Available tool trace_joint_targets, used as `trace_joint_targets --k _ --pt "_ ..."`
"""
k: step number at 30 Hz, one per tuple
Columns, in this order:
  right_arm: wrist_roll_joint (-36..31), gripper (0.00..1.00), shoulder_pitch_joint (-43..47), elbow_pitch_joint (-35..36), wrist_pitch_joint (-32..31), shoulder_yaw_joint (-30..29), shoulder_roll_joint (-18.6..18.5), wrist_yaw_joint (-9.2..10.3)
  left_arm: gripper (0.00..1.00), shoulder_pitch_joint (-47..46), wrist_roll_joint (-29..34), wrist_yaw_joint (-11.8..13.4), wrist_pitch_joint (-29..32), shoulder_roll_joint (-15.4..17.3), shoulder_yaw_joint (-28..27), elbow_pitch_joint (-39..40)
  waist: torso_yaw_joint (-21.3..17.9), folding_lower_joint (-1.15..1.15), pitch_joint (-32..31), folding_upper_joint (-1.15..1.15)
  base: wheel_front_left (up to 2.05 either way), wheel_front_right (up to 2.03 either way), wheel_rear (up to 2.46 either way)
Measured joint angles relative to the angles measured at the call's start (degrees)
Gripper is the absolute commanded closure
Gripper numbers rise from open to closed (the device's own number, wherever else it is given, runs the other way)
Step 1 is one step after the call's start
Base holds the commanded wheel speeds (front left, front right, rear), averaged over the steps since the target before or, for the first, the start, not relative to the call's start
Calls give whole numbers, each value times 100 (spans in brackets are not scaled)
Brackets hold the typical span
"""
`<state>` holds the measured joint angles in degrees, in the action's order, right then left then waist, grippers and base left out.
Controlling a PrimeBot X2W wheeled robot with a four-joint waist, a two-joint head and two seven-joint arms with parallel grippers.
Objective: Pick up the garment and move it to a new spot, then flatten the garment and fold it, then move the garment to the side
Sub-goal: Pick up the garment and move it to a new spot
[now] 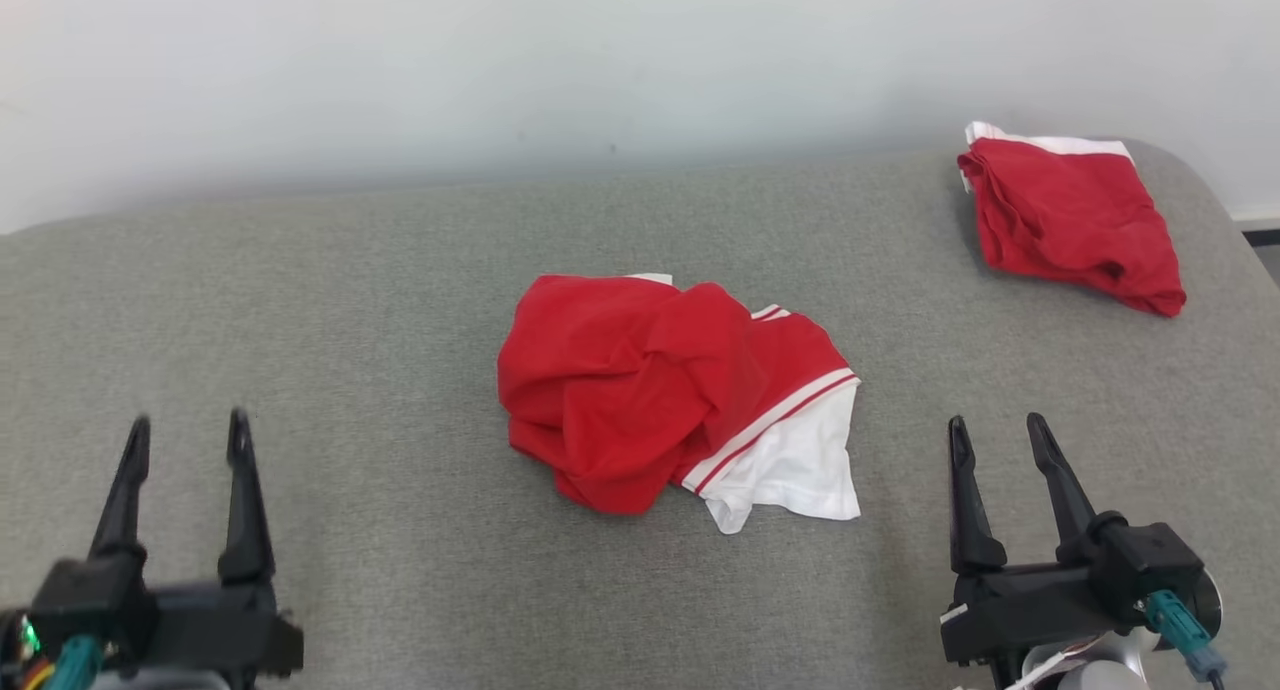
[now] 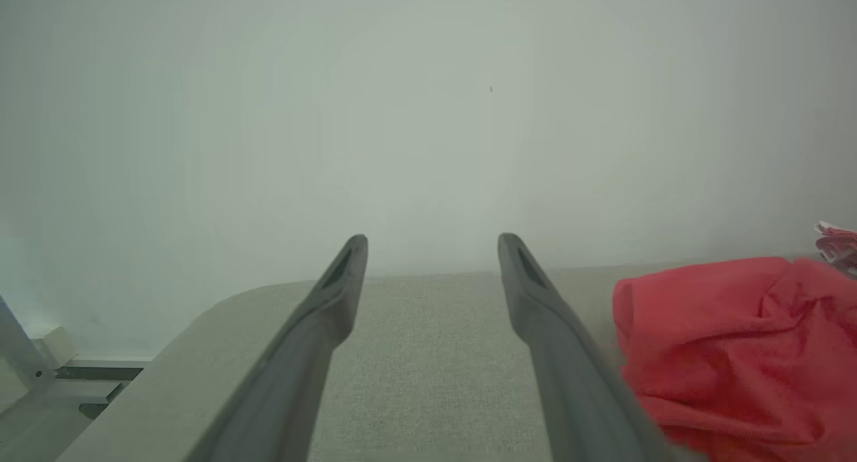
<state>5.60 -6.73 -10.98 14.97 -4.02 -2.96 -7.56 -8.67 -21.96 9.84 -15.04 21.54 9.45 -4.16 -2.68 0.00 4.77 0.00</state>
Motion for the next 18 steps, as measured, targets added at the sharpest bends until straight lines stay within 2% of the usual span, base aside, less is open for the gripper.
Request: trace_joint_targets --k 7,13,18 --pt "33 0 129 -102 0 140 2 0 0 620 -53 -103 0 -27 -169 -31 100 0 -128 0 0 0 0" --pt "35 0 199 -109 -2 145 3 0 0 936 -122 -24 -1 -201 -371 9 148 0 -261 0 0 0 0" --pt "32 0 221 -102 -34 143 3 0 0 1084 -60 -87 0 -215 -337 -65 179 0 -339 0 0 0 0"
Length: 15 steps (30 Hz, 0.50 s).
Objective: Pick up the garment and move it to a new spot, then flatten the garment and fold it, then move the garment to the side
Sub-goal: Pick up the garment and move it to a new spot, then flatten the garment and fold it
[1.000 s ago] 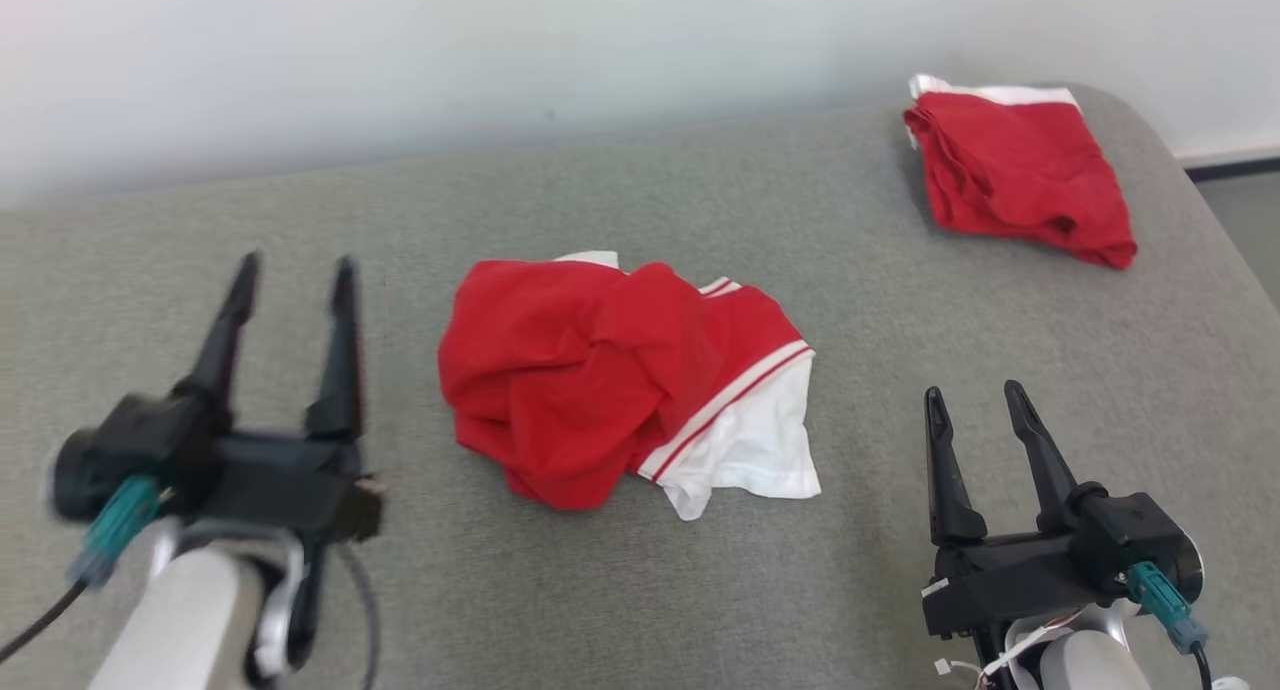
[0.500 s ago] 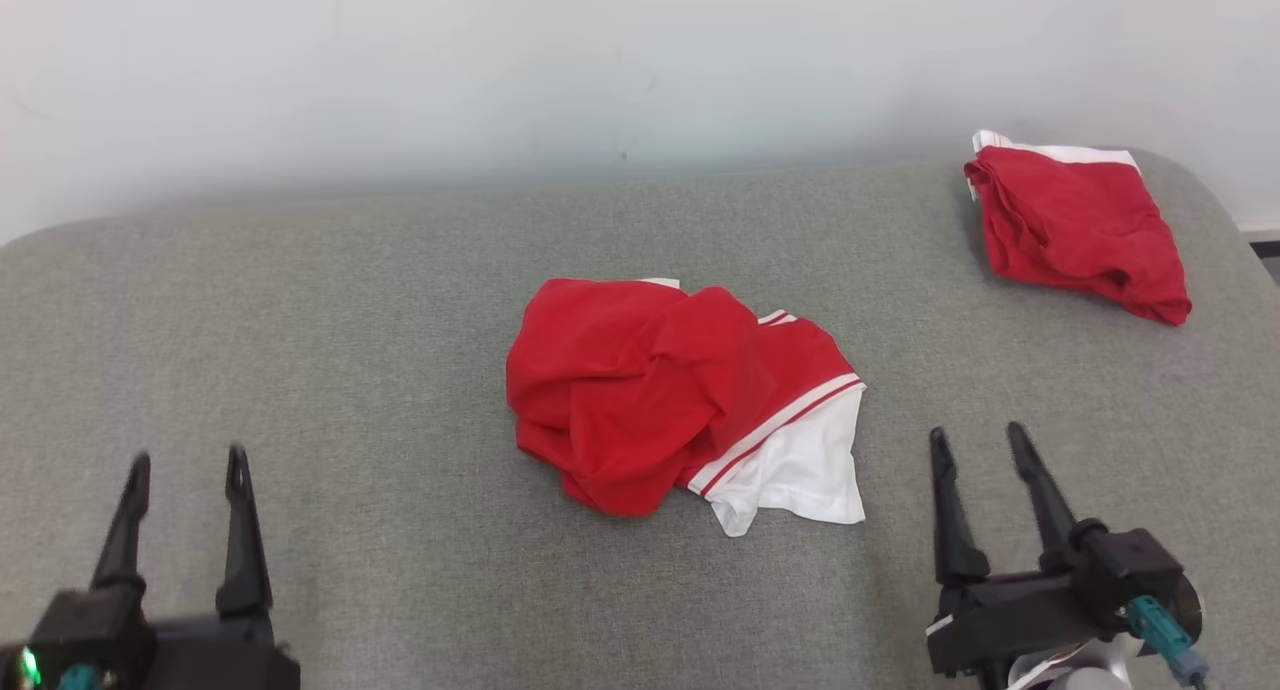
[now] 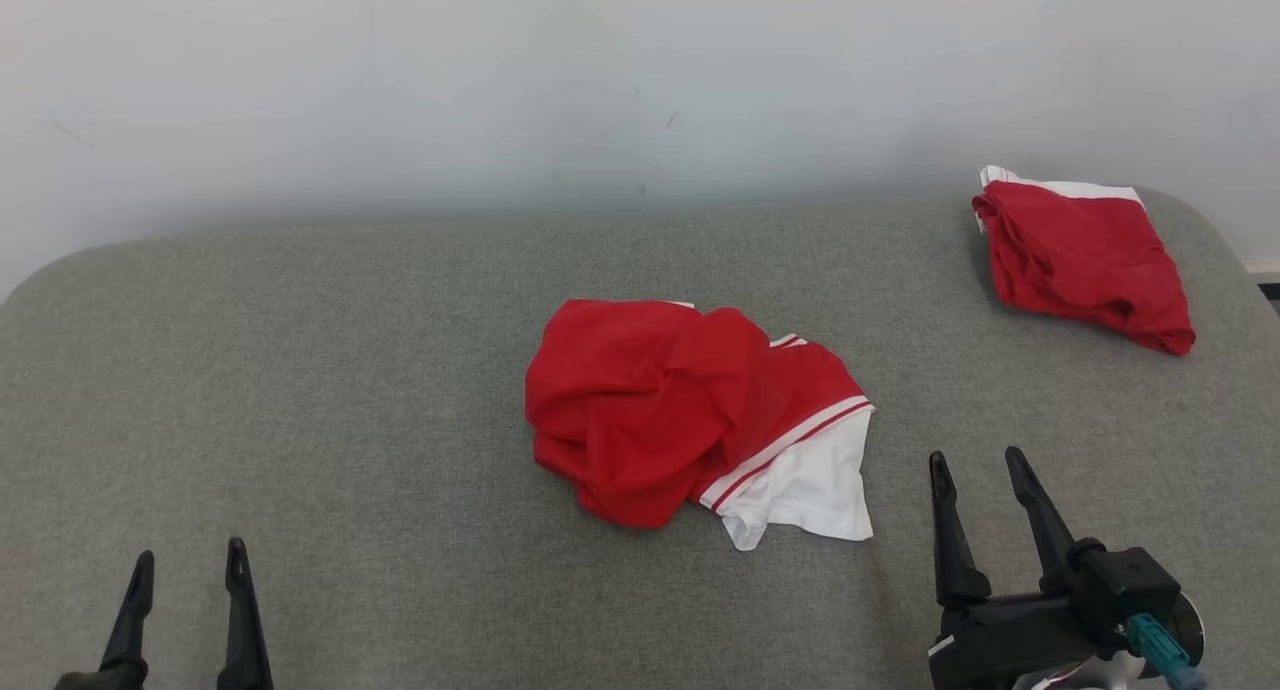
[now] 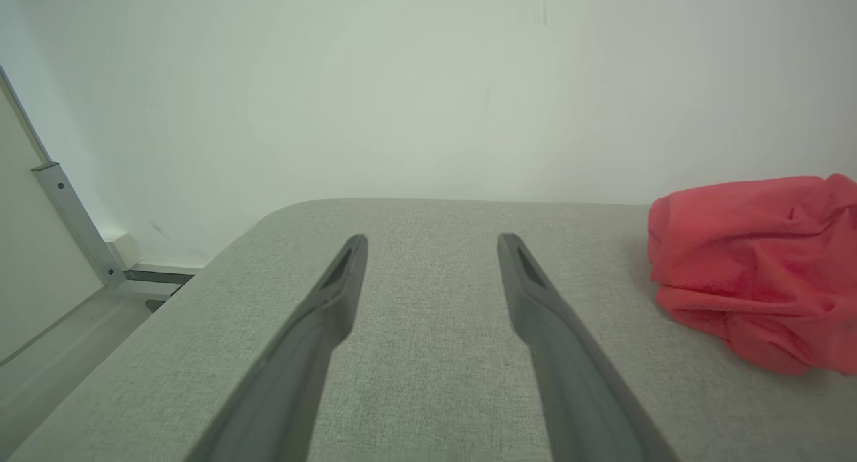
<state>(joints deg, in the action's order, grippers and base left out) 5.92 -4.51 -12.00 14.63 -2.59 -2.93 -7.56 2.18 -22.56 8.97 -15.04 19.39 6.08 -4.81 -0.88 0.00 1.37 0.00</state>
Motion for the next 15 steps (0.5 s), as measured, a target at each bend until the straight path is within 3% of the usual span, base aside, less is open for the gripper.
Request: trace_joint_targets --k 15 --pt "-112 0 152 301 -237 -32 0 0 0 33 125 -140 58 98 177 23 64 0 -73 0 0 0 0"
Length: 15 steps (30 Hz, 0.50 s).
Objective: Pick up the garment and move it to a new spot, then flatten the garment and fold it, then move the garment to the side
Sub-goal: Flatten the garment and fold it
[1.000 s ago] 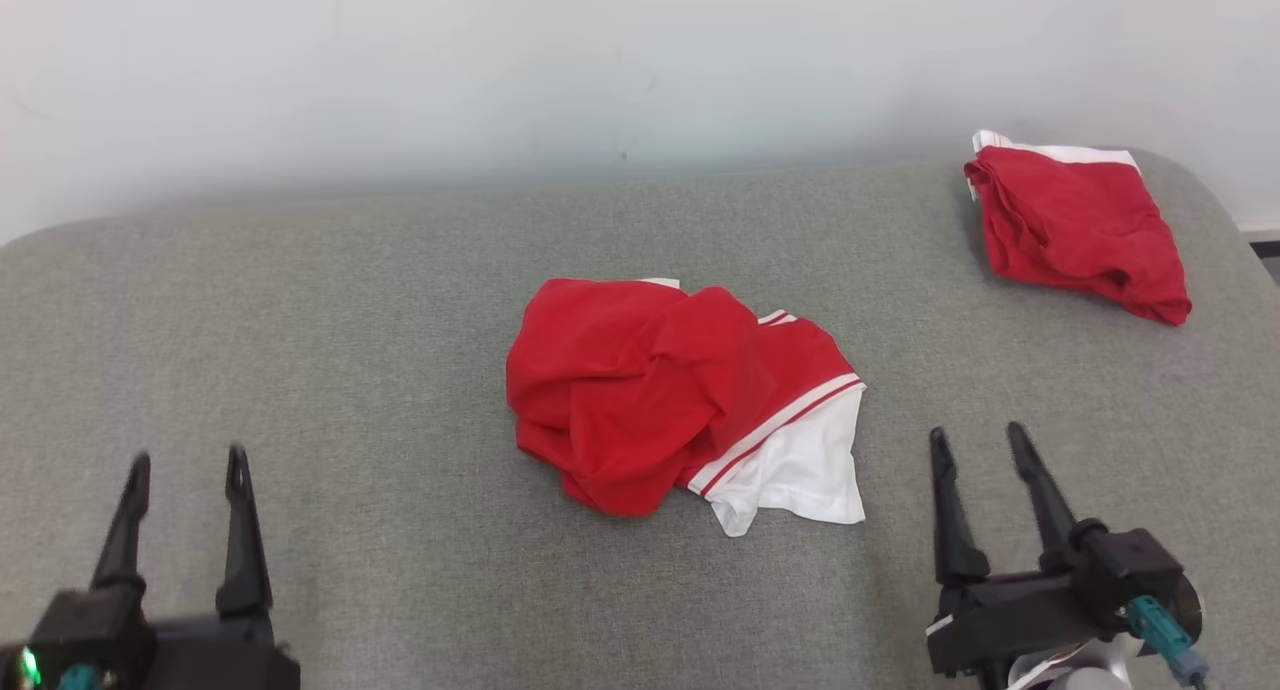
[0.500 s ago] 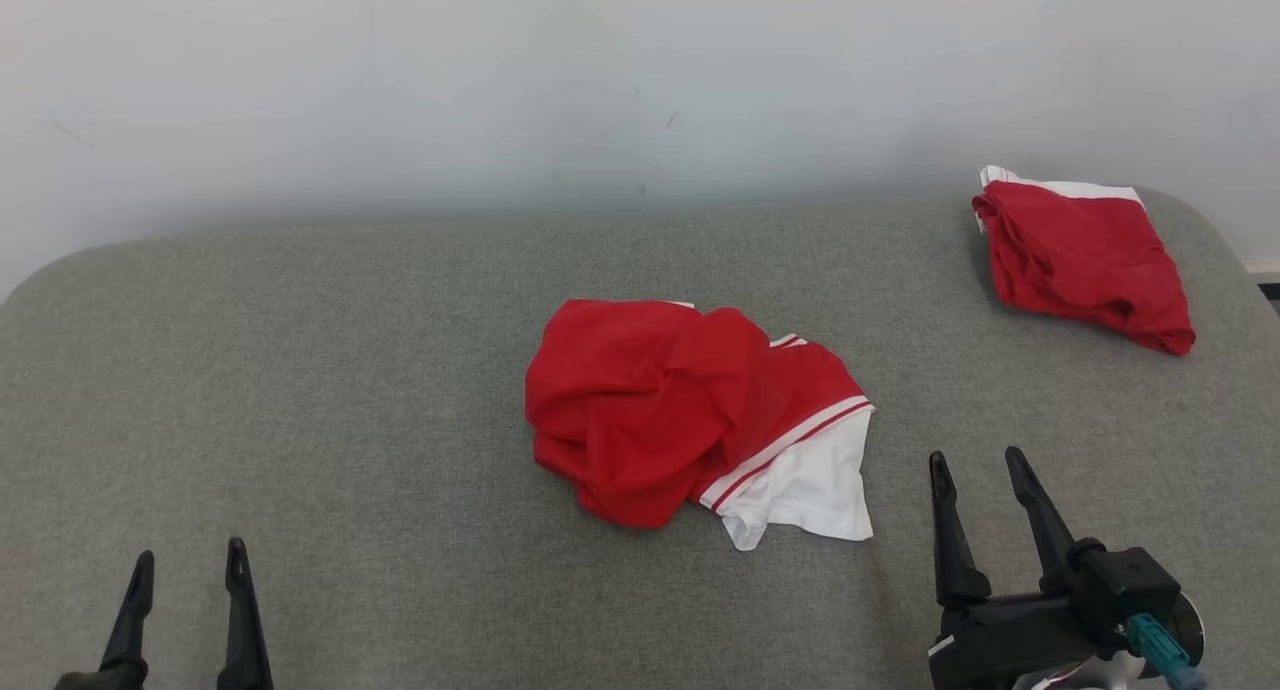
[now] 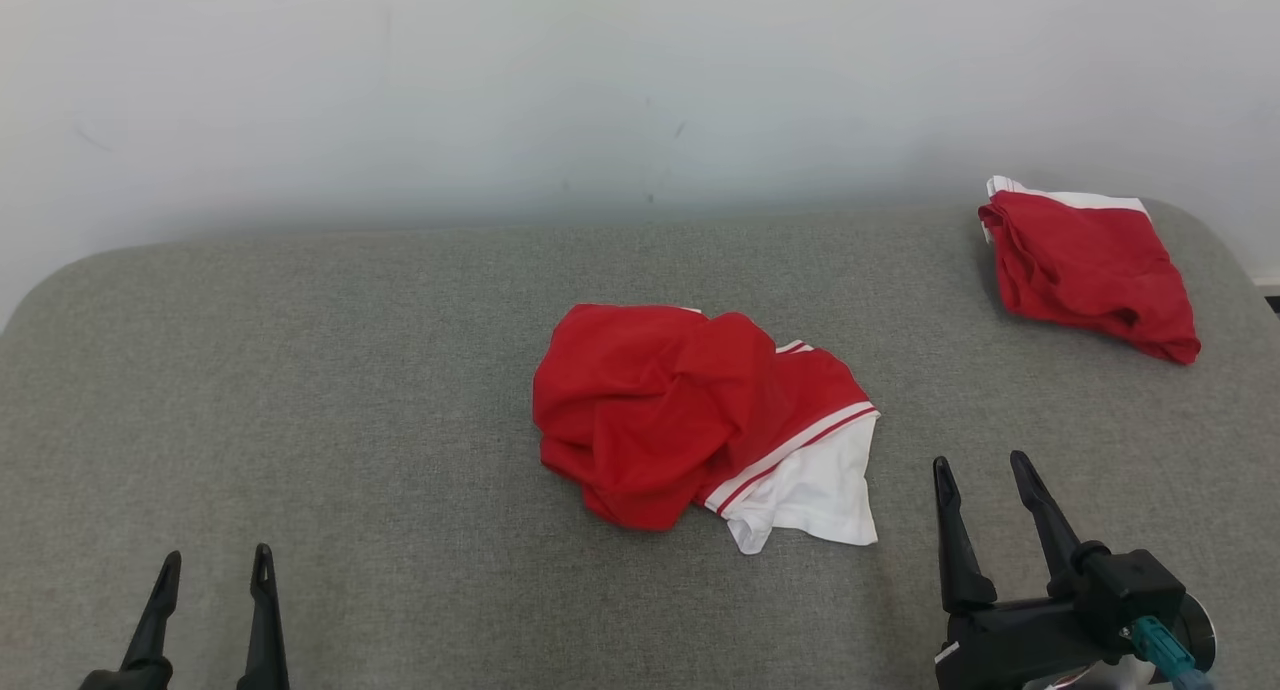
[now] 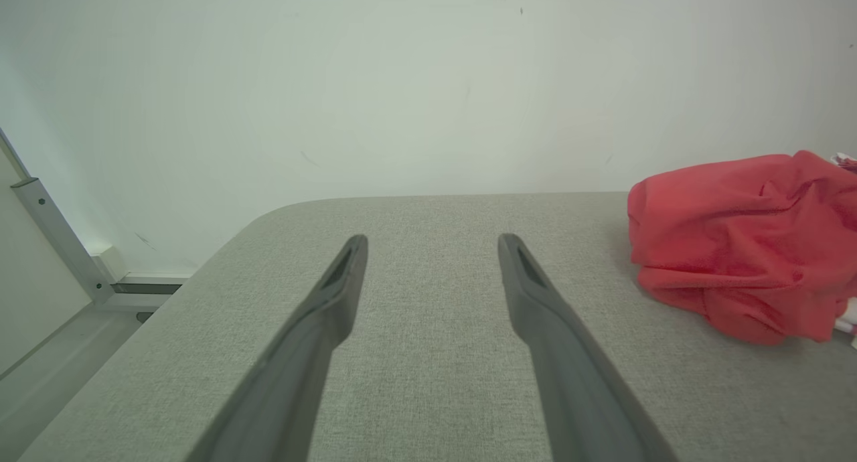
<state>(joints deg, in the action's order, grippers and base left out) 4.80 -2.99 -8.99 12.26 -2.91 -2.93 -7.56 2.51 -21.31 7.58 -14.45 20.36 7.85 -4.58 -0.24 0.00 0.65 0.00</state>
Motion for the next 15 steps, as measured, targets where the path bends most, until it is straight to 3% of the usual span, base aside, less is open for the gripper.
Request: trace_joint_targets --k 15 --pt "-36 0 101 107 -168 4 0 0 0 -27 23 62 25 32 93 -8 -19 0 0 0 0 0 0"
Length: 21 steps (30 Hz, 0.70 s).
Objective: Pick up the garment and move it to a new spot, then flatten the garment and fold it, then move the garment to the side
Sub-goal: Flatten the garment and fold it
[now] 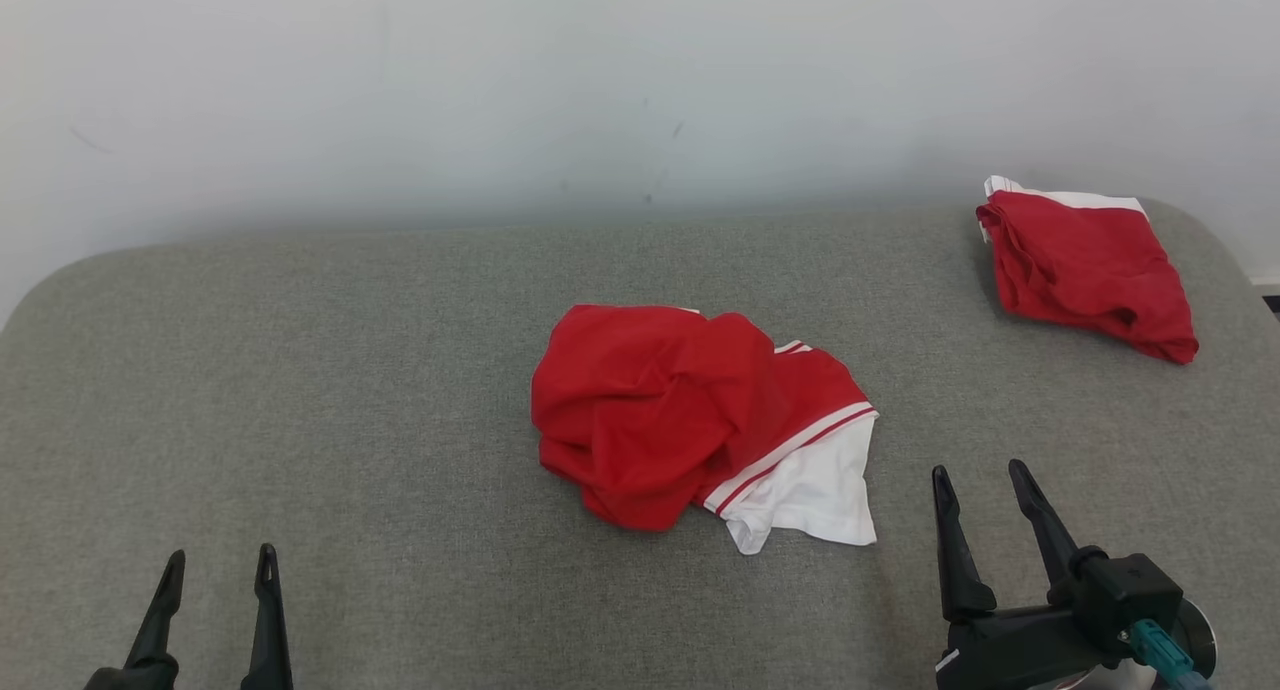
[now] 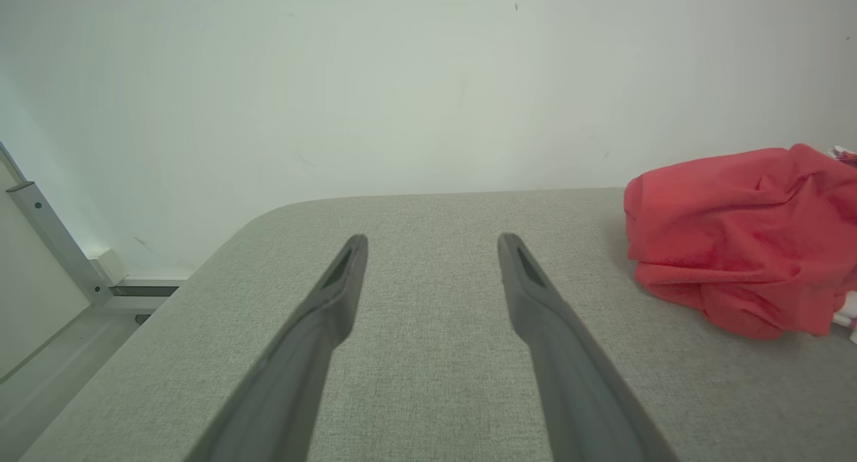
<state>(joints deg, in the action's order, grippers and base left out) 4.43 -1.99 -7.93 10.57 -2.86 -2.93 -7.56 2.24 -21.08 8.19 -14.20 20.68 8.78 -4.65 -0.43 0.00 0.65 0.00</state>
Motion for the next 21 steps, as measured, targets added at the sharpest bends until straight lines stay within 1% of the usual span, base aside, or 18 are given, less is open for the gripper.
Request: trace_joint_targets --k 21 --pt "1 0 41 -33 -56 -4 0 0 0 1 -22 91 15 47 37 -19 28 0 -71 0 0 0 0"
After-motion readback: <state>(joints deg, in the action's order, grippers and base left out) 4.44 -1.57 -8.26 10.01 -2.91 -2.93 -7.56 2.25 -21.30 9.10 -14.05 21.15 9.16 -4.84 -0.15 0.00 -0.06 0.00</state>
